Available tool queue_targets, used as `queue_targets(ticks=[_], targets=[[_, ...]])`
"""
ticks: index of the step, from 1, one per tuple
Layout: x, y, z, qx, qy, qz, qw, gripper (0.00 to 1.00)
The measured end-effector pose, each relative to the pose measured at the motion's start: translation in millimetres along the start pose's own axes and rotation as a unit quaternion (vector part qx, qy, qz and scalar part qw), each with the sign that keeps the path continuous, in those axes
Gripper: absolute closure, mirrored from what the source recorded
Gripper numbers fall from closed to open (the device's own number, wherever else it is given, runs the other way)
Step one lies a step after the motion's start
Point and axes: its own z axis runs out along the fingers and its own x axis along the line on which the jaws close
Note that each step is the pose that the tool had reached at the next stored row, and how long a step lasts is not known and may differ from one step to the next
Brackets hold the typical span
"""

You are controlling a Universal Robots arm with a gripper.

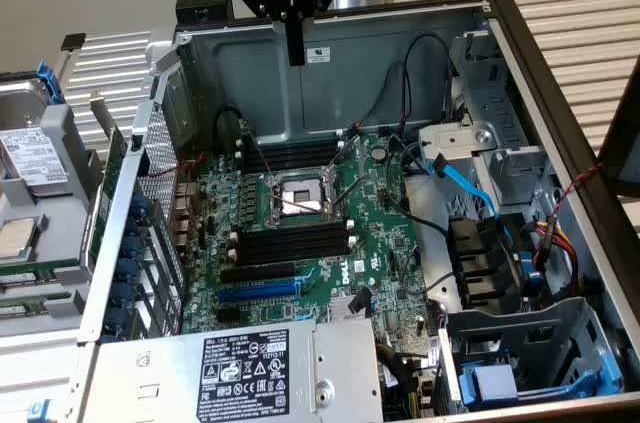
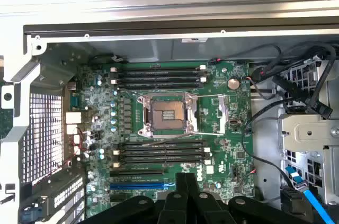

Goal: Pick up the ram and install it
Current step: 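Reach for the ram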

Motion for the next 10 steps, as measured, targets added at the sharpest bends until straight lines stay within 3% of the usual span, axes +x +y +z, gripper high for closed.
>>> queue_targets(ticks=[10], targets=[[0.0,0.0,0.0,0.0,0.0,0.0,1.0,0.89]])
